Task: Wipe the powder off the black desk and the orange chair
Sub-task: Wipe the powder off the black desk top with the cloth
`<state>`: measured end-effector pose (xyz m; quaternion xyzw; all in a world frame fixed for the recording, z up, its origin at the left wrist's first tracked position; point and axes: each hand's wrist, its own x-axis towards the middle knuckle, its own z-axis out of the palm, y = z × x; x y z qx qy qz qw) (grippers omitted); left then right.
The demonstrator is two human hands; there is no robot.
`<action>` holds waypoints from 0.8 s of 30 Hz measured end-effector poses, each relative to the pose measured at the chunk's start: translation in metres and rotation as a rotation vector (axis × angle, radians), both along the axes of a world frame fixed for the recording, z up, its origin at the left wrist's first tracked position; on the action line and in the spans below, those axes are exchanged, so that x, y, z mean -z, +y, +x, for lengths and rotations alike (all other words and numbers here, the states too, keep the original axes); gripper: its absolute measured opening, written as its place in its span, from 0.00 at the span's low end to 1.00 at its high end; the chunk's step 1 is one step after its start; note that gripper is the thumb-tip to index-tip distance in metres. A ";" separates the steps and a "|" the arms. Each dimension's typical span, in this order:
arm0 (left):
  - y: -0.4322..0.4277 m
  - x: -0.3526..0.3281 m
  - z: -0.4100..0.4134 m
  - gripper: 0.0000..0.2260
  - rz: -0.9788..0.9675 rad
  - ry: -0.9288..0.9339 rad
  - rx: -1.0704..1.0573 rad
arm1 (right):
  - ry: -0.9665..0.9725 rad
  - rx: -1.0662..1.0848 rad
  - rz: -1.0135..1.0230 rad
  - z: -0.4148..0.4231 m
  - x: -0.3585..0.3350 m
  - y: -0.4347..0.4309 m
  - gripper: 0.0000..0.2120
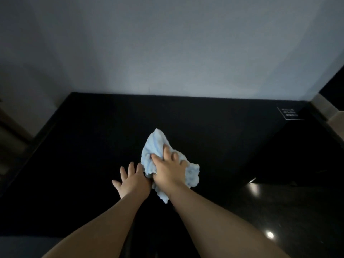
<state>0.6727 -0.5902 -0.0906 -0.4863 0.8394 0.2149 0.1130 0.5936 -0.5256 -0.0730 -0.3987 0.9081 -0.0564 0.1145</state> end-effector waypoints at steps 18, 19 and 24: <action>0.100 0.006 -0.083 0.26 -0.024 -0.065 0.271 | -0.090 0.869 0.072 -0.152 0.004 0.239 0.27; 0.119 0.006 -0.087 0.26 -0.024 -0.050 0.289 | -0.088 0.906 0.070 -0.149 0.004 0.261 0.27; 0.218 0.004 -0.099 0.26 -0.028 -0.034 0.416 | -0.098 1.068 0.055 -0.123 0.004 0.368 0.27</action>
